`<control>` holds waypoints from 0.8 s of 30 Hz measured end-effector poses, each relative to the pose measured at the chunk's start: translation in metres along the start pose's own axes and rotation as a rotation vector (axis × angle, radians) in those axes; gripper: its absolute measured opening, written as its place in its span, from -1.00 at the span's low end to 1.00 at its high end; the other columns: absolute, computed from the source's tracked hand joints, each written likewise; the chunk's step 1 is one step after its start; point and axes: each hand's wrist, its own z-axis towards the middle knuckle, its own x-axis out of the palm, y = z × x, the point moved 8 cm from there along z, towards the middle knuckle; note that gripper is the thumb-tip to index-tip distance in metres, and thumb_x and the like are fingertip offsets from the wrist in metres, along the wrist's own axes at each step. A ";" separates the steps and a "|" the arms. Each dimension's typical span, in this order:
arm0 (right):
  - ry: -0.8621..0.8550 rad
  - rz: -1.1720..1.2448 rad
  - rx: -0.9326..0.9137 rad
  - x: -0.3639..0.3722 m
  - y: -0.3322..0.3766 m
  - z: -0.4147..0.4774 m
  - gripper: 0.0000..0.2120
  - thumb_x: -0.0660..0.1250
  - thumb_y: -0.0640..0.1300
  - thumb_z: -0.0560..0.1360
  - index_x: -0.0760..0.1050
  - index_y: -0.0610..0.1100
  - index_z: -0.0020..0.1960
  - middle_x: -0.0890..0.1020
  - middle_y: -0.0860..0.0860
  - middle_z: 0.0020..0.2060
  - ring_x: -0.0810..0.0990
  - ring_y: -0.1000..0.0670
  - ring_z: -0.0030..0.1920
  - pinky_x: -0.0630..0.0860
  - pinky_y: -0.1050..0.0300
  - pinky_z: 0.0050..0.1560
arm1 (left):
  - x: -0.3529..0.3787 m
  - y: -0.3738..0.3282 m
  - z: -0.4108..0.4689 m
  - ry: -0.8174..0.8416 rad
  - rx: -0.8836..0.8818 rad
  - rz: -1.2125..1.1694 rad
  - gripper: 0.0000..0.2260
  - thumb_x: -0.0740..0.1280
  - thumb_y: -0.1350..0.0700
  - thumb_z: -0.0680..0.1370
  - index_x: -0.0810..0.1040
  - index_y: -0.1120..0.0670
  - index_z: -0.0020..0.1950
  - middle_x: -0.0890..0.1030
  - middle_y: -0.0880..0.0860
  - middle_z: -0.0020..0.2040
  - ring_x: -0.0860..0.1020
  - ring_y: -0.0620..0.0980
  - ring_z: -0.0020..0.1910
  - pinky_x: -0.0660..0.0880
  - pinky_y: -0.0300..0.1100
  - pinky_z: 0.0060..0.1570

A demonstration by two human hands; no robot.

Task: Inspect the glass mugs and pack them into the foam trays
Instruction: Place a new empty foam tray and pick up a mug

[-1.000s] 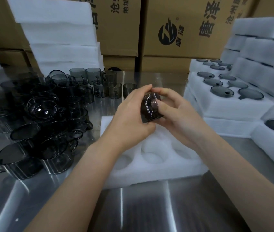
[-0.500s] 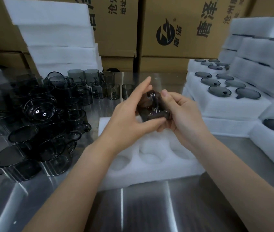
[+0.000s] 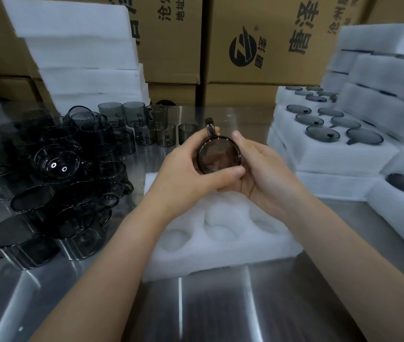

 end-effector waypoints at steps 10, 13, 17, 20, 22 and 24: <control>0.152 0.115 0.092 0.010 -0.003 -0.002 -0.49 0.28 -0.01 0.60 0.40 -0.42 0.32 0.66 -0.22 -0.02 0.70 -0.14 -0.13 0.63 0.07 -0.18 | -0.007 -0.004 0.001 -0.071 0.010 -0.071 -0.64 0.15 -0.16 0.60 0.61 0.03 0.12 0.69 -0.08 -0.05 0.61 -0.21 -0.01 0.48 -0.31 0.06; 0.184 0.126 0.128 0.013 -0.004 -0.002 -0.49 0.31 -0.03 0.57 0.38 -0.42 0.33 0.67 -0.25 0.01 0.71 -0.20 -0.10 0.63 0.06 -0.16 | -0.011 0.002 0.001 -0.050 -0.038 -0.044 -0.43 -0.05 -0.24 0.61 0.65 0.07 0.10 0.70 -0.05 -0.04 0.62 -0.19 0.04 0.48 -0.25 0.15; 0.183 0.042 0.108 0.010 -0.001 -0.001 -0.82 0.41 -0.14 0.48 0.48 -0.23 -0.06 0.66 -0.21 -0.01 0.69 -0.22 -0.01 0.63 0.00 -0.07 | -0.029 0.011 0.004 -0.079 -0.105 -0.081 -0.46 -0.09 -0.26 0.58 0.67 -0.14 0.11 0.70 -0.11 0.05 0.60 -0.20 0.15 0.46 -0.11 0.27; 0.135 -0.026 0.074 0.009 0.006 0.002 -0.74 0.46 -0.30 0.38 0.48 -0.16 0.01 0.66 -0.16 0.03 0.70 -0.18 -0.03 0.64 -0.10 -0.07 | -0.057 0.031 0.005 -0.210 -0.234 0.046 -0.70 0.14 -0.09 0.63 0.65 -0.06 0.11 0.68 -0.08 0.04 0.61 -0.11 0.12 0.49 -0.06 0.22; 0.121 -0.165 0.036 0.012 0.010 0.008 -0.54 0.44 -0.42 0.37 0.48 -0.13 0.20 0.58 -0.18 0.18 0.69 -0.18 0.02 0.65 -0.14 -0.06 | -0.070 0.052 0.001 -0.242 -0.375 0.166 -0.85 0.28 0.04 0.58 0.65 -0.08 -0.06 0.67 -0.08 -0.05 0.61 -0.05 0.03 0.52 -0.07 0.10; 0.152 -0.371 -0.030 0.020 0.018 0.012 -0.50 0.41 -0.51 0.38 0.53 -0.08 0.20 0.51 -0.21 0.24 0.67 -0.20 0.06 0.65 -0.14 0.01 | -0.070 0.069 -0.004 -0.209 -0.486 0.215 -0.86 0.33 0.13 0.54 0.62 -0.06 -0.17 0.64 -0.05 -0.12 0.58 -0.02 -0.07 0.49 -0.12 -0.07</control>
